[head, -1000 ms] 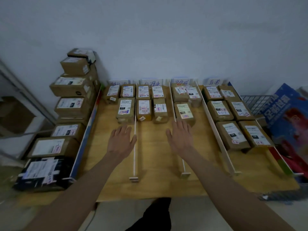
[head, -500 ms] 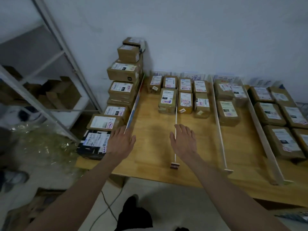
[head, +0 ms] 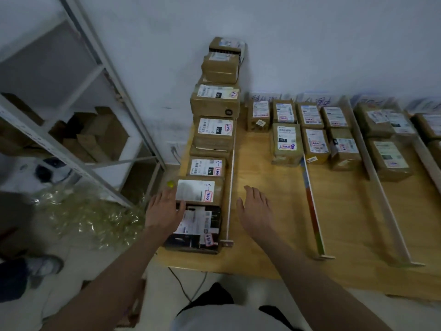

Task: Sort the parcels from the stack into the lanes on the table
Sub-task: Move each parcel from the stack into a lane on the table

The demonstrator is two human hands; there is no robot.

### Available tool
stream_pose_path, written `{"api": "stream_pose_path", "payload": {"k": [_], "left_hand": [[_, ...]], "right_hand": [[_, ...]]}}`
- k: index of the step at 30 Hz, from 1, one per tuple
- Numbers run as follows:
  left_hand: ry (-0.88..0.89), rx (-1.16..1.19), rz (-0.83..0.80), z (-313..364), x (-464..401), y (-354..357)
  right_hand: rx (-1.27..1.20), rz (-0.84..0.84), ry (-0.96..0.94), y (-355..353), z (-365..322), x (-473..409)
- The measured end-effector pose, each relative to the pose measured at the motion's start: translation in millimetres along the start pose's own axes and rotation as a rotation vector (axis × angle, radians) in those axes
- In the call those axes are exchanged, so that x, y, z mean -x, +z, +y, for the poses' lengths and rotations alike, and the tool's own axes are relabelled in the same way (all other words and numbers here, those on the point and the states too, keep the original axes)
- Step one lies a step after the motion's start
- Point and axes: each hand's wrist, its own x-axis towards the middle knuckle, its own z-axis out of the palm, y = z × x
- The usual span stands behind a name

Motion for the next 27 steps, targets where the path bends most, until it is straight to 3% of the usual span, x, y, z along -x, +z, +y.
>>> {"api": "stream_pose_path", "payload": {"k": [8,19,27], "left_hand": [[-0.011,0.061,-0.113,-42,-58,8],[-0.130,0.440,-0.203,-33,-84,33],[-0.152,0.538,-0.175,-23,-78,18]], "right_hand": [[-0.038,-0.091,0.066,42,-59,-36],[-0.311,-0.171,0.301,64,-80,-68],[-0.407,-0.121,0.259,55,-76,-70]]}}
